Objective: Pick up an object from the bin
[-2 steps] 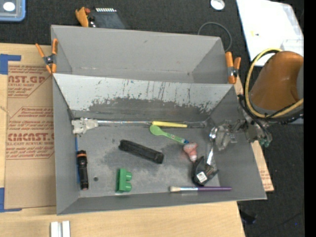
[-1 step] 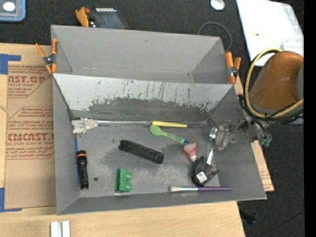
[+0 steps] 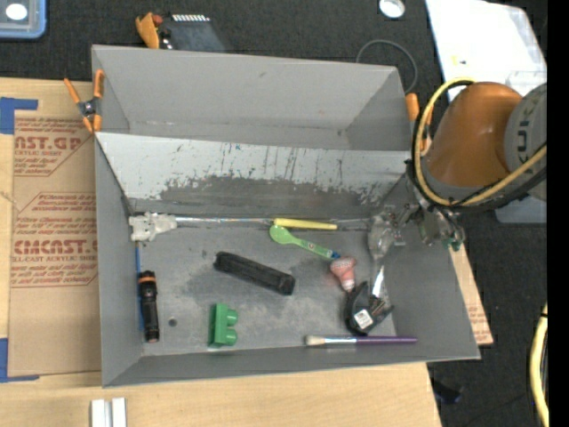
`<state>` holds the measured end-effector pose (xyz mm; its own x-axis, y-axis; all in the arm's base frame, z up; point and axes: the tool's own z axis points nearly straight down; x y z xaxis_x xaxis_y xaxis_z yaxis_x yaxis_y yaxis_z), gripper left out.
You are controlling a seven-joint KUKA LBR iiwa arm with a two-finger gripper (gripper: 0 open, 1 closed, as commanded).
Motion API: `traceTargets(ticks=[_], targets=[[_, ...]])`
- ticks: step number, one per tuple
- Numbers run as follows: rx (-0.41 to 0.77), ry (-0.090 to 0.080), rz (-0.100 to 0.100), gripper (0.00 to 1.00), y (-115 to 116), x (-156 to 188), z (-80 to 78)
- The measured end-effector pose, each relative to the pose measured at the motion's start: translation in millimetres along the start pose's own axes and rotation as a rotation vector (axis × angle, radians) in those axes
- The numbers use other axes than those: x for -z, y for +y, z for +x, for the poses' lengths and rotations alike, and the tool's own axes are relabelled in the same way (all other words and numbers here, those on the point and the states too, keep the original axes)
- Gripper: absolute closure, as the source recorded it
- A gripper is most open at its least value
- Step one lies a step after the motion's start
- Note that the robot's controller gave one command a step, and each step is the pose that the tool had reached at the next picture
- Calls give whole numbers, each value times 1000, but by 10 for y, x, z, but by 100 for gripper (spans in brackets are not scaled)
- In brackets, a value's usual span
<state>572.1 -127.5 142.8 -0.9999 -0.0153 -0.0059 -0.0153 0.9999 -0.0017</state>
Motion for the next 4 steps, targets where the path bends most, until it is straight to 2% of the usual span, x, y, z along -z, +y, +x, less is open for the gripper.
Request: traceTargets(ticks=[1, 2, 3, 4], targets=[[8, 2, 1, 100, 98, -367, -75], [-6, -1, 0, 100, 382, 304, 122], [-22, -4, 0, 100, 500, -209, 80], [-50, 0, -3, 100, 552, -481, 82]])
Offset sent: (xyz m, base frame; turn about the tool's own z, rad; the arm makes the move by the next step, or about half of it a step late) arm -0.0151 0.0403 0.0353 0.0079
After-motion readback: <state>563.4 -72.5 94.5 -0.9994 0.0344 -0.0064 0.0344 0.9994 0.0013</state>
